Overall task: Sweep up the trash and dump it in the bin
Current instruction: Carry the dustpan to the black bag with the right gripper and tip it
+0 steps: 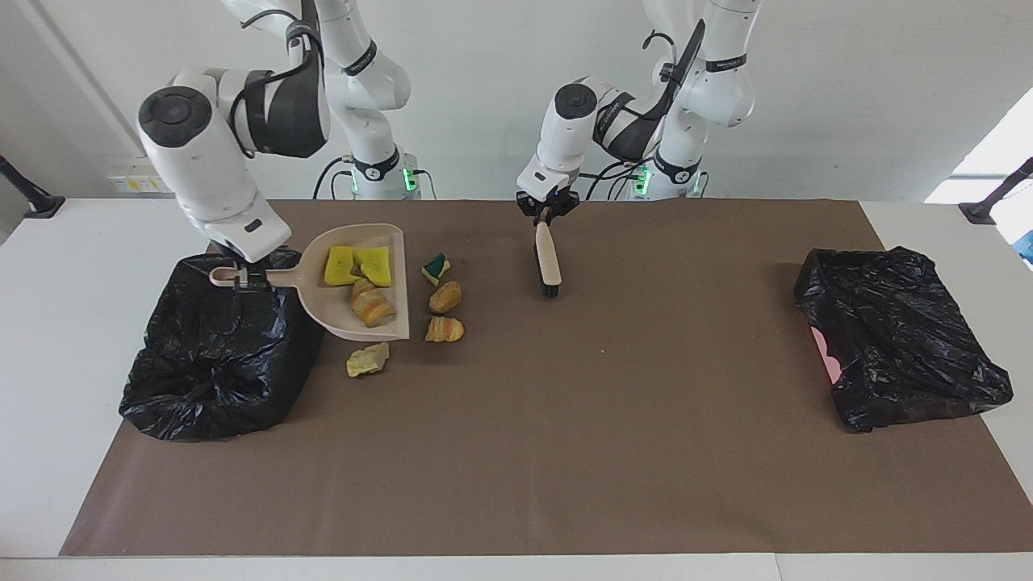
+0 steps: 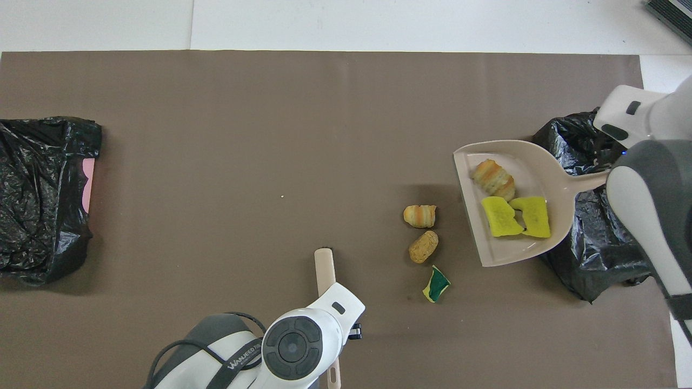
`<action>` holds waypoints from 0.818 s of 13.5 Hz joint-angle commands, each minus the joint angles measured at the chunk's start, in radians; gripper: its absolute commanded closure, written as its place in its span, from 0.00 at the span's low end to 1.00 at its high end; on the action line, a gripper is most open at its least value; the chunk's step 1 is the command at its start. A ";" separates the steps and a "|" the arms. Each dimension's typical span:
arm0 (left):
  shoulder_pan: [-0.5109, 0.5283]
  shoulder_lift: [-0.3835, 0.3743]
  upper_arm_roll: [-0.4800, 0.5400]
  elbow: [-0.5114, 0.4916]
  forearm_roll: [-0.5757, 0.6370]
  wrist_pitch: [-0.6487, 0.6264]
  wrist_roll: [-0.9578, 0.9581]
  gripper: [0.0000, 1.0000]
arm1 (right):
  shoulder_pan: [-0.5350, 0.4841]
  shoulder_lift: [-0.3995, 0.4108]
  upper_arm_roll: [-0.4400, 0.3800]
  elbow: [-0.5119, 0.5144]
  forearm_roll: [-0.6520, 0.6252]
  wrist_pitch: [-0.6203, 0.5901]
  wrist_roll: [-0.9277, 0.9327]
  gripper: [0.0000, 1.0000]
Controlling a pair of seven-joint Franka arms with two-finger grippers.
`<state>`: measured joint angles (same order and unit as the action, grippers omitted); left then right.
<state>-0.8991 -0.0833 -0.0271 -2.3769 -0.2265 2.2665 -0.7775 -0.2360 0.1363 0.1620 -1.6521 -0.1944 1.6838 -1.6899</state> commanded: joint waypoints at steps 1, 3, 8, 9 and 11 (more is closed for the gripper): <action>-0.037 0.020 0.015 0.004 0.029 0.024 -0.025 1.00 | -0.103 -0.004 0.007 0.017 -0.075 -0.009 -0.046 1.00; -0.034 0.020 0.015 0.004 0.027 0.028 -0.031 1.00 | -0.166 -0.001 0.007 0.017 -0.137 0.060 -0.089 1.00; -0.014 0.025 0.016 0.004 0.025 0.056 -0.034 0.00 | -0.256 -0.004 0.008 -0.014 -0.374 0.312 -0.209 1.00; -0.011 0.025 0.016 0.007 0.025 0.056 -0.031 0.00 | -0.252 -0.009 0.010 -0.024 -0.410 0.315 -0.247 1.00; 0.041 0.019 0.018 0.033 0.029 0.019 -0.028 0.00 | -0.249 -0.036 0.010 -0.079 -0.439 0.385 -0.289 1.00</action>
<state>-0.9011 -0.0632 -0.0116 -2.3727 -0.2206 2.3174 -0.7982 -0.4782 0.1401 0.1617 -1.6643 -0.5858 2.0004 -1.9331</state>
